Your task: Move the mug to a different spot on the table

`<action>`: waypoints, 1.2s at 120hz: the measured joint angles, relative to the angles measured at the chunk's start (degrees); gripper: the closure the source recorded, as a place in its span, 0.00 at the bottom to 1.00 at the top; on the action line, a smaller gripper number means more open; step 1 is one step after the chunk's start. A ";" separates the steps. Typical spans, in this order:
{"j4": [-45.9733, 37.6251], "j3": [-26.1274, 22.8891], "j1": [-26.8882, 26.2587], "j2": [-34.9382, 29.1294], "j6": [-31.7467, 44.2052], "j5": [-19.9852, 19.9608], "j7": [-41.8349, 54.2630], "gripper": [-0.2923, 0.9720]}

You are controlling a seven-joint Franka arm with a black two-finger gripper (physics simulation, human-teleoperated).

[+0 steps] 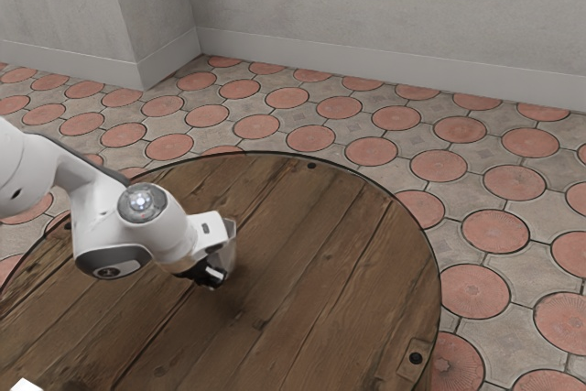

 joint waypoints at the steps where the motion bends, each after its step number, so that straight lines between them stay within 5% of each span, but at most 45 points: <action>1: -0.06 0.00 0.00 -0.06 0.01 0.01 0.03 0.67; 36: -2.70 0.02 0.08 -2.80 0.13 0.08 0.96 0.38; 60: -4.46 -0.05 -0.03 -6.23 -0.18 0.10 1.43 0.31; 84: -8.45 -0.71 -3.90 -20.68 -5.37 0.03 1.62 0.28; 94: -3.01 -1.19 -4.96 -23.74 -9.94 -1.75 1.72 0.27; 102: 7.35 -1.35 -5.43 -22.69 -17.27 -7.32 2.14 0.26; 128: 49.18 -0.53 -0.59 -7.63 -48.06 -39.08 13.89 0.26; 144: 62.77 -3.23 6.14 -4.18 -64.68 -47.91 22.67 0.25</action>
